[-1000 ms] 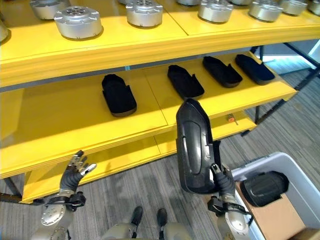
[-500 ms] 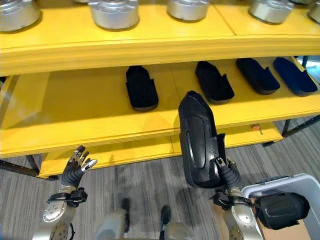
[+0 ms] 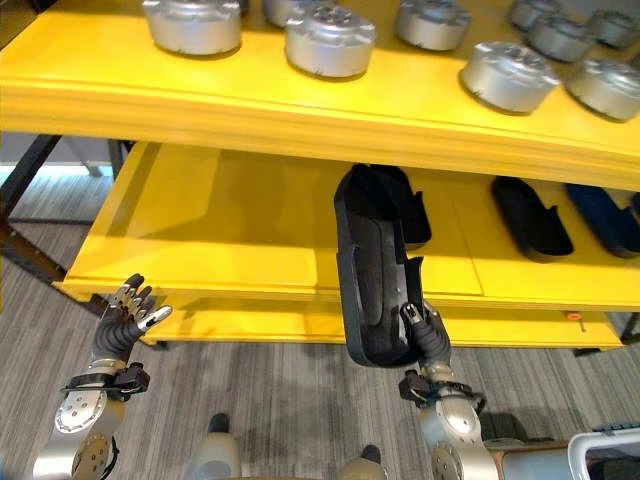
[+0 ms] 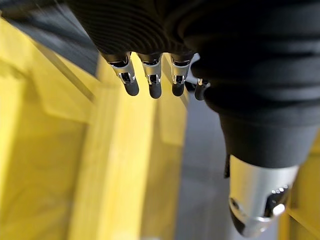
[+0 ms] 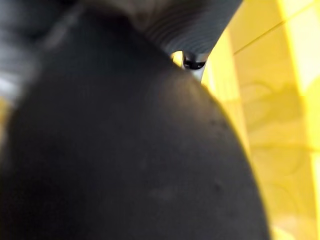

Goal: Move parts from the plastic box to the shelf.

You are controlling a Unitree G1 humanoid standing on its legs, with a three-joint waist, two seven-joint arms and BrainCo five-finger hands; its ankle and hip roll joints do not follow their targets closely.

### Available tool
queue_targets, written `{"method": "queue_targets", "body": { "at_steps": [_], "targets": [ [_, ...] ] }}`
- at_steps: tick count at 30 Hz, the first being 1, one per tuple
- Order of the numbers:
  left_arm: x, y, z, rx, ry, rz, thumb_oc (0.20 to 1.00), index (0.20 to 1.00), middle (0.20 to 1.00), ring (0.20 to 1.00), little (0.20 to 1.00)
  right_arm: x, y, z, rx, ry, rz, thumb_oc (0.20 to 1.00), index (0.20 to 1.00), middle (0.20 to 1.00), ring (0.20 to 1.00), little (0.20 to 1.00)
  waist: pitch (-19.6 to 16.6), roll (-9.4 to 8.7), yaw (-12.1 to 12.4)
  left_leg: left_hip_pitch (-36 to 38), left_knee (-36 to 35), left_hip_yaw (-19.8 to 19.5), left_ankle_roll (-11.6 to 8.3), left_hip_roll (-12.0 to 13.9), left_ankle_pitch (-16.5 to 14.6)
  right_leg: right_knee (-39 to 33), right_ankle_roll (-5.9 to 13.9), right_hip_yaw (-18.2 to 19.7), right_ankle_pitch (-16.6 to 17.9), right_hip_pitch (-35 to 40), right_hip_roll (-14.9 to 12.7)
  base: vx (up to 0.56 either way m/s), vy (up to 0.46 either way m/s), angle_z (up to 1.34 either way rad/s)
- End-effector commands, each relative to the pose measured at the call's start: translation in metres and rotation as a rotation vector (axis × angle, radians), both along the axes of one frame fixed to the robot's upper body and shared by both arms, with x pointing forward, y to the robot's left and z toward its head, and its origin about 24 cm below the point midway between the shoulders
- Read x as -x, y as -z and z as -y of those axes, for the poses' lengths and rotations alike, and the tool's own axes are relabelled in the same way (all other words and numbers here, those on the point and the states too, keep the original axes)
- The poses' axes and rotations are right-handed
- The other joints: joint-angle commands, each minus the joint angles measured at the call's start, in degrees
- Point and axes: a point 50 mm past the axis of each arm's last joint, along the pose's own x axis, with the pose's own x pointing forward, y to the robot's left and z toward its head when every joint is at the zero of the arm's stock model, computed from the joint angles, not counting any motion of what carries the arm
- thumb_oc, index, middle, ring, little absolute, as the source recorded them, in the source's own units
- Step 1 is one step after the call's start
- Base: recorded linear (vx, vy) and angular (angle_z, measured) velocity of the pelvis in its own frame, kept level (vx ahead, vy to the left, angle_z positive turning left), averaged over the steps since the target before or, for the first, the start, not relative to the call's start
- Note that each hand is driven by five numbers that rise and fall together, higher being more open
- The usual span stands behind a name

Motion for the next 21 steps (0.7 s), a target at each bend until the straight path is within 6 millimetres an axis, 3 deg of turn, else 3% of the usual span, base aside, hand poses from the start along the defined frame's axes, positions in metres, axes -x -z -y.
{"method": "queue_targets", "body": {
  "at_steps": [1, 11, 15, 17, 21],
  "targets": [
    [0.004, -0.009, 0.01, 0.024, 0.006, 0.069, 1.0, 1.0, 1.0, 1.0, 1.0, -0.016, -0.047, 0.009, 0.014, -0.025, 0.223, 0.2, 0.2, 0.2, 0.2, 0.2, -1.7, 2.25, 0.5, 0.1, -5.6, 3.0, 3.56, -0.6, 3.8, 3.6, 2.54, -1.2, -7.9, 1.3, 0.3, 0.03, 0.087, 0.23],
    [0.001, -0.006, 0.017, 0.041, 0.049, 0.03, 1.0, 1.0, 1.0, 1.0, 1.0, -0.065, -0.087, -0.048, -0.071, -0.209, 0.335, 0.2, 0.2, 0.2, 0.2, 0.2, -1.3, -0.24, 8.6, -4.1, -4.6, -1.3, 4.19, -4.1, 3.6, 1.7, 3.14, -7.6, -6.1, 3.3, -1.1, -0.01, 0.022, 0.28],
    [-0.004, -0.009, 0.022, 0.046, 0.069, 0.038, 1.0, 1.0, 1.0, 1.0, 1.0, -0.082, -0.095, -0.062, -0.096, -0.196, 0.34, 0.2, 0.2, 0.2, 0.2, 0.2, -0.4, -0.29, 10.5, -6.1, -3.3, -2.8, 4.25, -5.1, 3.6, 2.3, 2.94, -9.0, -6.4, 3.2, -1.2, -0.07, -0.001, 0.33],
    [-0.008, -0.012, 0.026, 0.051, 0.082, 0.049, 1.0, 1.0, 1.0, 1.0, 1.0, -0.098, -0.104, -0.073, -0.103, -0.176, 0.335, 0.2, 0.2, 0.2, 0.2, 0.2, 1.3, 0.45, 12.1, -8.0, -2.0, -3.8, 4.41, -5.7, 3.6, 3.3, 2.61, -9.8, -6.7, 2.2, -1.3, -0.12, 0.014, 0.31],
    [-0.012, -0.017, 0.029, 0.056, 0.097, 0.069, 1.0, 1.0, 1.0, 1.0, 1.0, -0.118, -0.124, -0.077, -0.072, -0.131, 0.361, 0.2, 0.2, 0.2, 0.2, 0.2, 4.6, 1.69, 13.7, -9.8, -0.2, -4.3, 4.65, -5.9, 3.2, 6.0, 2.09, -9.9, -7.7, 0.0, -1.4, -0.11, 0.021, 0.11]
  ]
}}
